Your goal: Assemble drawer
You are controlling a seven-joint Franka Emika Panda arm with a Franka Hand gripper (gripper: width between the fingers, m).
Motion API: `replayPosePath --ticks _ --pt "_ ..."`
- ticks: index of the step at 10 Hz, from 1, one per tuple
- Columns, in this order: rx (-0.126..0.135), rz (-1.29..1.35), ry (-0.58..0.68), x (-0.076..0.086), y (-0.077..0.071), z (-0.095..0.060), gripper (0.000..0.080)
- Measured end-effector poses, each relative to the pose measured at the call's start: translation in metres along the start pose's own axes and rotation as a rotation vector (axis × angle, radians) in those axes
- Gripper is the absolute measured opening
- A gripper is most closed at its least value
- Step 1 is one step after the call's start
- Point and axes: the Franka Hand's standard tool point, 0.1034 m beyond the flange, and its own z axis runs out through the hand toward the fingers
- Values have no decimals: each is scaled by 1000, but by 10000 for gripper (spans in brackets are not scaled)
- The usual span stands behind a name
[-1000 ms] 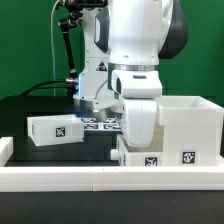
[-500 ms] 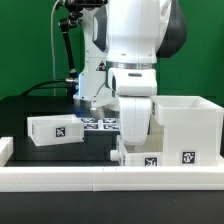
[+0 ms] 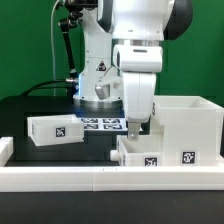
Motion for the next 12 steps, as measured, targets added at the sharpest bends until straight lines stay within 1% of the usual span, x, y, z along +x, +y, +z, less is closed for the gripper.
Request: replayPosePath --ticks 1,2,3,4,6,7,8,10,12 --pt "-4 -2 -3 -10 6 -4 648" --pt "-6 -14 -5 -21 10 -2 648" --pt "-2 -54 -4 -36 12 5 648" --pt "0 -80 -2 -48 16 9 648" --pt "0 -74 -1 -50 16 9 648" --pt "1 -90 2 -56 16 9 648" --pt "4 -94 31 -67 16 11 648" --pt "7 -124 102 -75 28 14 648" --pt "-16 -178 161 -81 35 16 648"
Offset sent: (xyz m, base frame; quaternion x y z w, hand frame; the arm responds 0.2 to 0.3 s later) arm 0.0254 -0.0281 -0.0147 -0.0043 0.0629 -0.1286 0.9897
